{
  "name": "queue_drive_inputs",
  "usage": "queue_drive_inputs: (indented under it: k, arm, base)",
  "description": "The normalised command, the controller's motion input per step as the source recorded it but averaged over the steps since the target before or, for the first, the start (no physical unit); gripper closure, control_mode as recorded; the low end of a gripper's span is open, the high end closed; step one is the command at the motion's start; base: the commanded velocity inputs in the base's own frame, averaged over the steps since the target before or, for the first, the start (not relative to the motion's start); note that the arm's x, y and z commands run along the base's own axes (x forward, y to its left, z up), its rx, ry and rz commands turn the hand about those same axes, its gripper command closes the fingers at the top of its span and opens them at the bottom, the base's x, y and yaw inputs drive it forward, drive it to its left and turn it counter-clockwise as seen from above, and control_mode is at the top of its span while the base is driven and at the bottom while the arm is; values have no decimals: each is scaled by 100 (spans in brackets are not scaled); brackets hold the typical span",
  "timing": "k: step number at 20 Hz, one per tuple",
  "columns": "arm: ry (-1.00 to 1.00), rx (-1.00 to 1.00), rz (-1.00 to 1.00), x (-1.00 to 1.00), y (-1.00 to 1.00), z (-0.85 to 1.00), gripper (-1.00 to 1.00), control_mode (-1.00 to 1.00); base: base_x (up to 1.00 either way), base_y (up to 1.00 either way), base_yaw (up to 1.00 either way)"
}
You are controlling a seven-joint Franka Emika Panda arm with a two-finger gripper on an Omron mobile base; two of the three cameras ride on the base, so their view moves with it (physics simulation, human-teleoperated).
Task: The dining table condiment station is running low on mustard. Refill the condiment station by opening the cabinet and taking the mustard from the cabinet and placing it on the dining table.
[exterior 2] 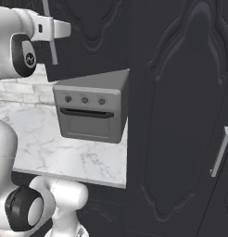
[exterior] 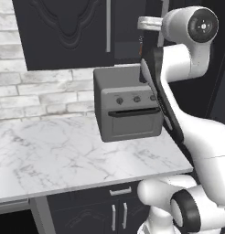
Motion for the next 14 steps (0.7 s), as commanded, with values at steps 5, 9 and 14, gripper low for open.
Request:
queue_drive_inputs:
  k: [5,9,14]
  arm:
    - [-5,3,0,-48,-18,-2,-100,-100]
    - [3,-1,-1,-37,1,-2,-100,-100]
    - [-13,-11,-2,-100,25,13,-100,-100]
  base:
    - [0,0,0]
    - [0,0,0]
    - [0,0,0]
